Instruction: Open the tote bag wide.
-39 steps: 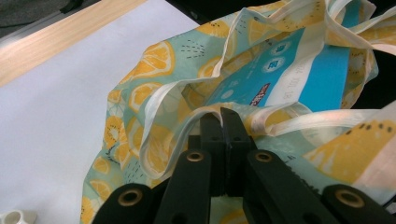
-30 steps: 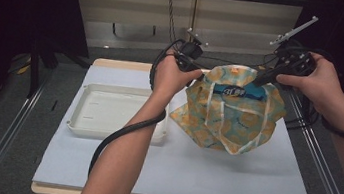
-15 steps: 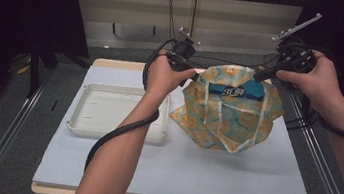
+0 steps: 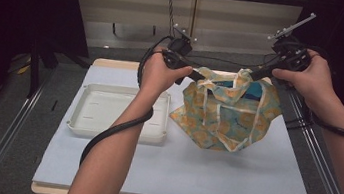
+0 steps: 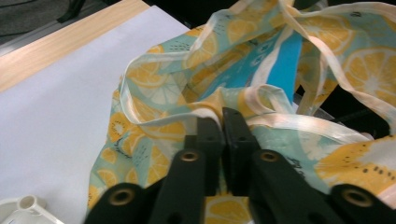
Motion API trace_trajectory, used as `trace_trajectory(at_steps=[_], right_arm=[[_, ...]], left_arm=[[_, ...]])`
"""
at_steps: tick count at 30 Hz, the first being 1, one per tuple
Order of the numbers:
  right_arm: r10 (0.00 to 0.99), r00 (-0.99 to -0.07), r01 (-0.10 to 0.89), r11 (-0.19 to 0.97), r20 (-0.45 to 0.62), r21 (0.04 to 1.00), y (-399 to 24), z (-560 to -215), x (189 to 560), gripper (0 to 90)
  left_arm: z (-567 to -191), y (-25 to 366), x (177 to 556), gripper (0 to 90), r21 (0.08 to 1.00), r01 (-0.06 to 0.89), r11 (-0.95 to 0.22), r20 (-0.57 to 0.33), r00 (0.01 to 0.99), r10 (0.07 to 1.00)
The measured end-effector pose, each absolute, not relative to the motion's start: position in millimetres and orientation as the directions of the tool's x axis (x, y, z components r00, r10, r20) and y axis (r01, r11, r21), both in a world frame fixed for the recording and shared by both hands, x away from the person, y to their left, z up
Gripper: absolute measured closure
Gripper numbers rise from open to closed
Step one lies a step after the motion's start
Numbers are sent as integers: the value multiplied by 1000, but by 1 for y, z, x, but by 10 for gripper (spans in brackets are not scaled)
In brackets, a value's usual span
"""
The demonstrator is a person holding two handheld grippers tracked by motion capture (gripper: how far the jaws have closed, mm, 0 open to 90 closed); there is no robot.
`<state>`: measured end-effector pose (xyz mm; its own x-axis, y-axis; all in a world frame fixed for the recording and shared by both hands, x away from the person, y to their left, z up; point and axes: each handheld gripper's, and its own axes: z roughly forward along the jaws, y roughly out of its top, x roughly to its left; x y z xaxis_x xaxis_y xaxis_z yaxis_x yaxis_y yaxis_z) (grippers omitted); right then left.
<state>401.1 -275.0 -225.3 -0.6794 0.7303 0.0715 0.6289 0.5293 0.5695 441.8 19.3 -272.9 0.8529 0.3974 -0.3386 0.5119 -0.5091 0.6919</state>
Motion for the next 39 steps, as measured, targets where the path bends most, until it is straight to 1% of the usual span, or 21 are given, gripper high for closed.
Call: trace_trajectory(at_steps=[3, 10, 11, 12, 14, 15, 16, 17, 18, 20, 22, 26, 28, 29, 32, 33, 34, 35, 36, 38, 39], right_arm=[[734, -675, 633, 530, 67, 564, -276, -226, 402, 900], [751, -658, 648, 526, 56, 550, -284, -228, 403, 900], [747, -662, 650, 534, 58, 541, -286, -231, 403, 900], [751, -658, 652, 528, 61, 544, -286, -232, 402, 900], [747, -662, 652, 531, 65, 542, -287, -234, 403, 900], [750, -658, 657, 532, 62, 534, -289, -235, 402, 900], [750, -658, 657, 532, 62, 534, -289, -235, 402, 900], [752, -656, 661, 528, 68, 534, -289, -235, 402, 900], [757, -650, 664, 523, 68, 535, -289, -235, 401, 900], [753, -655, 661, 525, 70, 537, -289, -236, 401, 900], [748, -660, 658, 535, 65, 530, -288, -236, 400, 900], [748, -660, 662, 536, 68, 525, -285, -237, 399, 900], [748, -661, 660, 537, 66, 525, -285, -238, 399, 900], [749, -659, 662, 536, 66, 524, -285, -238, 399, 900], [746, -663, 660, 543, 63, 519, -284, -239, 399, 900], [746, -663, 660, 543, 63, 519, -283, -239, 399, 900], [746, -663, 661, 543, 64, 518, -283, -239, 399, 900], [746, -663, 661, 543, 64, 518, -283, -239, 399, 900], [747, -662, 661, 544, 61, 517, -283, -239, 399, 900], [743, -667, 656, 546, 60, 521, -283, -238, 399, 900], [745, -664, 658, 545, 60, 519, -282, -238, 399, 900]], left_arm=[[-277, 18, 446, 900, 683, 524, -509, -337, 844, 417], [-295, 16, 452, 900, 652, 571, -499, -370, 814, 447], [-295, 18, 453, 875, 654, 565, -503, -366, 818, 443], [-294, 21, 453, 839, 664, 571, -483, -370, 812, 452], [-292, 23, 452, 828, 672, 575, -468, -374, 808, 455], [-287, 28, 451, 758, 681, 568, -461, -361, 809, 463], [-287, 28, 451, 710, 681, 568, -461, -361, 809, 463], [-283, 32, 450, 710, 680, 556, -478, -340, 817, 466], [-281, 34, 448, 677, 688, 553, -470, -335, 816, 471], [-276, 38, 446, 584, 693, 549, -468, -333, 819, 468], [-272, 42, 443, 569, 694, 540, -476, -323, 825, 465], [-268, 48, 437, 470, 712, 527, -464, -311, 829, 465], [-266, 51, 435, 455, 709, 518, -479, -297, 835, 462], [-266, 51, 434, 434, 716, 517, -469, -304, 835, 458], [-267, 51, 431, 441, 709, 505, -491, -304, 848, 433], [-268, 49, 429, 477, 709, 499, -498, -300, 853, 428], [-269, 48, 428, 496, 706, 479, -521, -298, 869, 395], [-271, 45, 426, 496, 702, 483, -523, -307, 868, 390], [-273, 43, 426, 496, 703, 473, -530, -315, 877, 364], [-276, 38, 425, 554, 696, 471, -541, -334, 880, 337], [-278, 36, 425, 553, 695, 471, -544, -338, 881, 330]])
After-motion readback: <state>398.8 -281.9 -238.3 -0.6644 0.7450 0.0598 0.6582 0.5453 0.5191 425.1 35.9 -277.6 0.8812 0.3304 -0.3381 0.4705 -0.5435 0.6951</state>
